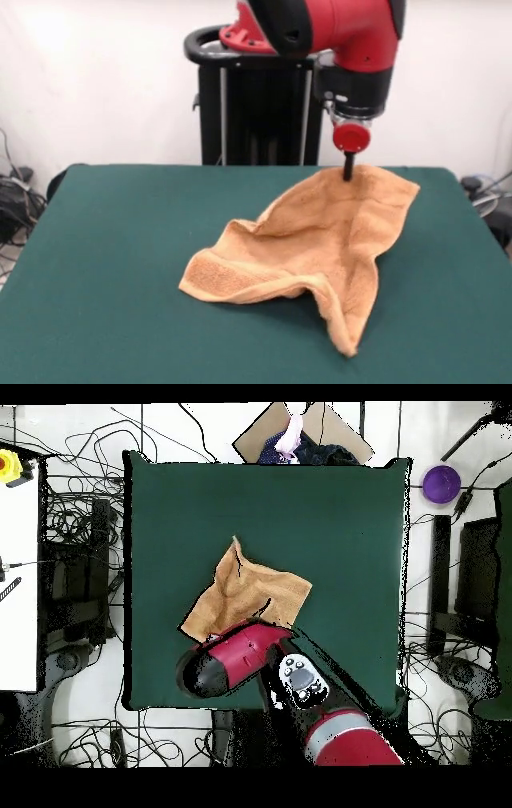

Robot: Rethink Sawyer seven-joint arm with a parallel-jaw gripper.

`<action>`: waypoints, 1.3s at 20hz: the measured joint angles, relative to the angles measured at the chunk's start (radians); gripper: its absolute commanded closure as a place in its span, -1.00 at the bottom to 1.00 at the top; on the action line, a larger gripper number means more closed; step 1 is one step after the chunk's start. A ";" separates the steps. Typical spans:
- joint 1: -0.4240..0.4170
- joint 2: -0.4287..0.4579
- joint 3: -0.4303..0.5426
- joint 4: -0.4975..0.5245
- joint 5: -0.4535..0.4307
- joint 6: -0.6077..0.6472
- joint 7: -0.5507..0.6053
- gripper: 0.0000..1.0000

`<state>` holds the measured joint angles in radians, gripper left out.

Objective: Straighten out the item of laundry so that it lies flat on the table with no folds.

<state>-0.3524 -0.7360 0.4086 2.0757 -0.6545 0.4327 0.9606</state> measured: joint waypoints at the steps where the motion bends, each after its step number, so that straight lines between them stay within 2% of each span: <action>1: 0.020 0.003 -0.029 0.005 0.000 -0.009 0.005 1.00; 7: 0.101 0.027 -0.140 0.018 0.001 -0.107 0.049 1.00; 8: 0.132 0.045 -0.184 0.019 0.002 -0.170 0.075 1.00; 17: 0.243 0.139 -0.336 0.039 0.034 -0.434 0.182 1.00; 20: 0.260 0.162 -0.368 0.051 0.052 -0.480 0.204 1.00; 26: 0.274 0.178 -0.409 0.074 0.072 -0.485 0.205 1.00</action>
<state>-0.0782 -0.5578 -0.0004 2.1497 -0.5823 -0.0523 1.1660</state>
